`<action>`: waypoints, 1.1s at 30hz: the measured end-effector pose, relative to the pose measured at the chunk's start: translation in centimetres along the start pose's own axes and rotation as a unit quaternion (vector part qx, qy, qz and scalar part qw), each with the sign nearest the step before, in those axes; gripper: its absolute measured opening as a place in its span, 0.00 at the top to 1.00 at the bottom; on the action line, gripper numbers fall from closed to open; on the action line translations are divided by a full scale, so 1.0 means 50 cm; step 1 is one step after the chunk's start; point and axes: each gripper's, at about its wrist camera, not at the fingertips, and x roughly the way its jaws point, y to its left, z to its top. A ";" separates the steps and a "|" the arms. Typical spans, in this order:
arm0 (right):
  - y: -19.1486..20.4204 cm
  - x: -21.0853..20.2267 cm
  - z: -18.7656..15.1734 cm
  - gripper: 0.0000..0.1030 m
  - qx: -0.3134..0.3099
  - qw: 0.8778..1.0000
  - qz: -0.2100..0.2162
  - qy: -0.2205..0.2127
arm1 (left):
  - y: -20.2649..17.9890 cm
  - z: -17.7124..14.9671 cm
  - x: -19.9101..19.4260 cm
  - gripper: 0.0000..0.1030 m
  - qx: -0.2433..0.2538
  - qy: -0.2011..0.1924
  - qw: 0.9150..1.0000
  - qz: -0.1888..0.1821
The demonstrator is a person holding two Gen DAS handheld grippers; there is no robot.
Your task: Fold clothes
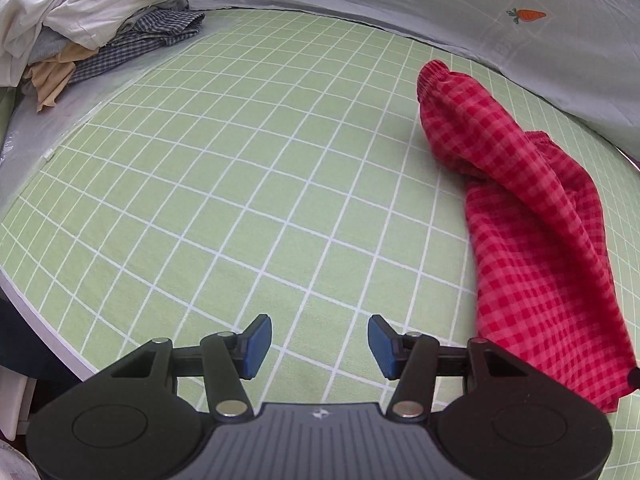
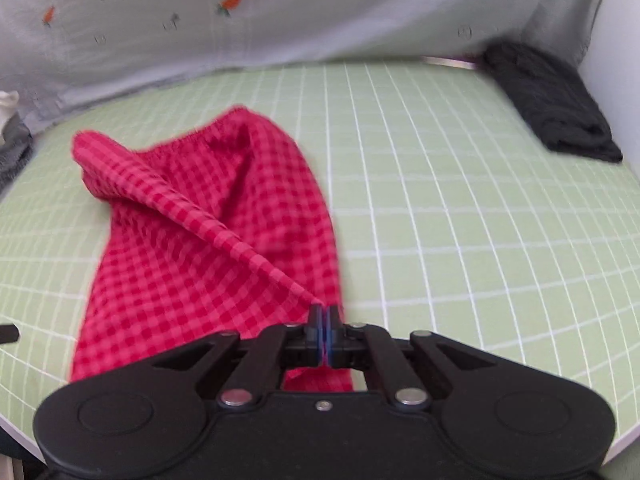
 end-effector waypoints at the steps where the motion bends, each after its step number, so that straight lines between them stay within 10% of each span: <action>1: -0.010 0.017 -0.009 0.94 0.007 1.000 -0.007 0.019 | -0.008 -0.001 0.001 0.47 0.001 0.003 1.000 0.000; 4: -0.027 0.041 -0.022 0.84 0.013 0.998 -0.012 0.053 | -0.033 0.002 -0.007 0.47 0.006 0.003 1.000 -0.001; 12: 0.043 -0.003 0.037 0.30 -0.046 0.998 0.009 -0.039 | -0.032 0.023 -0.022 0.34 -0.001 -0.003 1.000 0.004; 27: 0.368 0.034 0.100 0.24 -0.131 0.986 0.047 -0.087 | 0.136 0.188 0.052 0.31 0.068 -0.010 0.997 -0.017; 33: 0.465 0.088 0.119 0.24 -0.167 0.981 -0.001 -0.099 | 0.184 0.249 0.092 0.31 0.101 -0.010 0.994 -0.037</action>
